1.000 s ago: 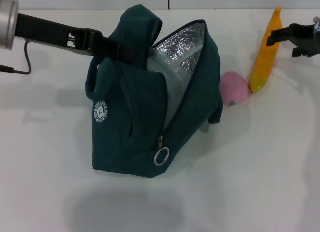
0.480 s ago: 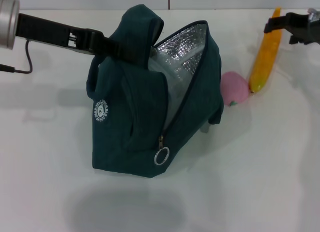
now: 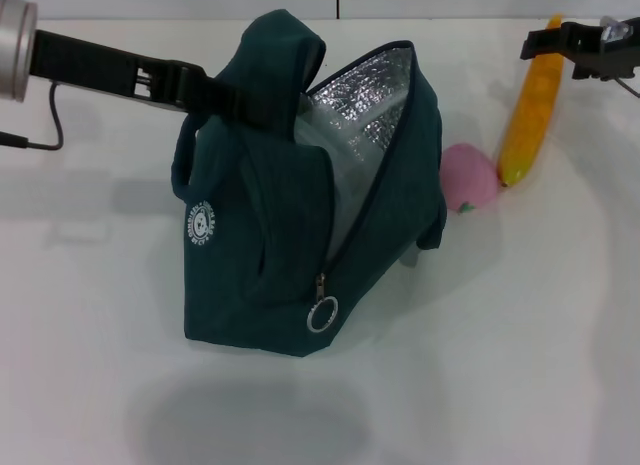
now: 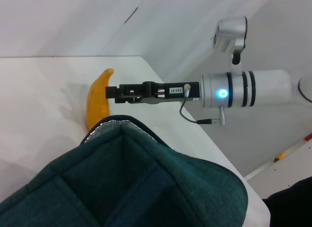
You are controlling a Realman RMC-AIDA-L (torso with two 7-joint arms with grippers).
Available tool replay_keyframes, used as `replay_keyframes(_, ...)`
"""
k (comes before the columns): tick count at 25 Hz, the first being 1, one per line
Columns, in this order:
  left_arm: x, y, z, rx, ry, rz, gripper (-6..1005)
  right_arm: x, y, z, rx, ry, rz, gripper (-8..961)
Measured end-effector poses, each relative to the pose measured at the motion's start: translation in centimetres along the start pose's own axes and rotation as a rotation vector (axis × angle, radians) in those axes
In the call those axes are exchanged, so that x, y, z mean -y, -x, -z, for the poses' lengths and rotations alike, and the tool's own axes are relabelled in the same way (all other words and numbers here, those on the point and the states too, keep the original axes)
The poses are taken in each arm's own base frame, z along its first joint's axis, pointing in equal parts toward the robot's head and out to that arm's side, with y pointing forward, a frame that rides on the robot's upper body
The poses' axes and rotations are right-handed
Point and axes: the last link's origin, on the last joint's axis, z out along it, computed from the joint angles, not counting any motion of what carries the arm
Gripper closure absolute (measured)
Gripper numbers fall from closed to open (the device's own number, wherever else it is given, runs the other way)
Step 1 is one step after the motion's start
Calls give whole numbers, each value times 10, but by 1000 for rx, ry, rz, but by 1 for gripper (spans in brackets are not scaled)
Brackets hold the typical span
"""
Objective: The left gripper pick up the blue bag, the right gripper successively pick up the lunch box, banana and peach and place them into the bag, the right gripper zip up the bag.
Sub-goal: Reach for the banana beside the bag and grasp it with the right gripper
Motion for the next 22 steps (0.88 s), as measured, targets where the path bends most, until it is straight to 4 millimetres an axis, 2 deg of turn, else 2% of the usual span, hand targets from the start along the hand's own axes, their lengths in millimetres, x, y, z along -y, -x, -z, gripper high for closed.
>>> replay_keyframes(9,0,2,-2,1,5,-1,959,0,-10,-11,20,-20,37,198)
replay_keyframes(22,0,1,-3,4,7,-7,959,-5,-11,-15,34,-19,64,214)
